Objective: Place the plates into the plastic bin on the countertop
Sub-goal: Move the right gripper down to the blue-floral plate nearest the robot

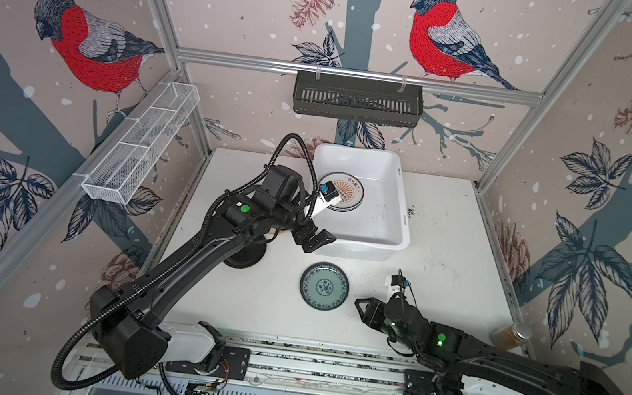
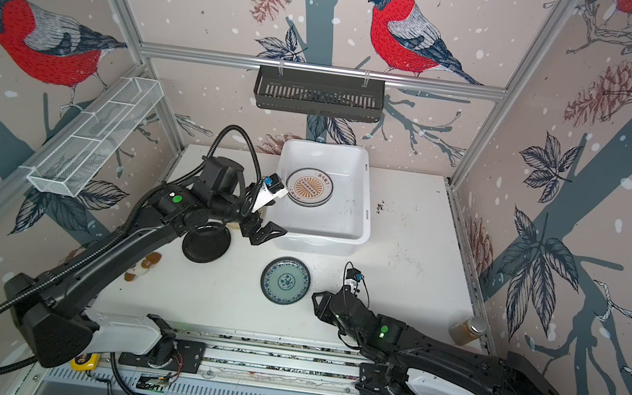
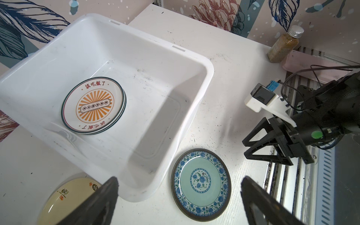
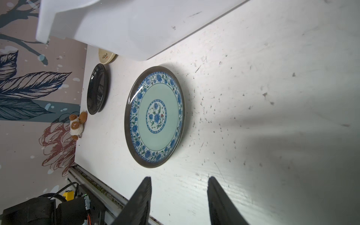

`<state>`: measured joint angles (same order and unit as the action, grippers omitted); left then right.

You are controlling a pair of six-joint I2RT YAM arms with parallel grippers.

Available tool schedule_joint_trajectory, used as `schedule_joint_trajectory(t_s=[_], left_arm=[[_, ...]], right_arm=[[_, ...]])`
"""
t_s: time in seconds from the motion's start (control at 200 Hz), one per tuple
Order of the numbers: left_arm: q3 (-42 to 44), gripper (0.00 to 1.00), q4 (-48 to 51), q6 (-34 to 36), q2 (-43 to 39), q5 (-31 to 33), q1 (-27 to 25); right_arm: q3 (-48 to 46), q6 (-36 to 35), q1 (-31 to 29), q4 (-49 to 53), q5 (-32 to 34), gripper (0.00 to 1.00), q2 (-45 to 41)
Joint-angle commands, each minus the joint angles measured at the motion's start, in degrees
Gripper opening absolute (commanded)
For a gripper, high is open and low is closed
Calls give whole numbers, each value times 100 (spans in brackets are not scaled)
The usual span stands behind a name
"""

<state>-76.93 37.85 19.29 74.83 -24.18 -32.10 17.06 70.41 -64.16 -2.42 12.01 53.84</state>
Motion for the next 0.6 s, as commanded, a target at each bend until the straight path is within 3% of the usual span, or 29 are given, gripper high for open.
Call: schedule_joint_trajectory(t_s=[0.0, 0.595], left_arm=[[35, 98, -119, -82, -54, -76, -6], [50, 97, -208, -224, -130, -315, 195]], right_arm=[[175, 73, -17, -501, 57, 47, 403], [786, 302, 291, -1227, -322, 35, 2542]])
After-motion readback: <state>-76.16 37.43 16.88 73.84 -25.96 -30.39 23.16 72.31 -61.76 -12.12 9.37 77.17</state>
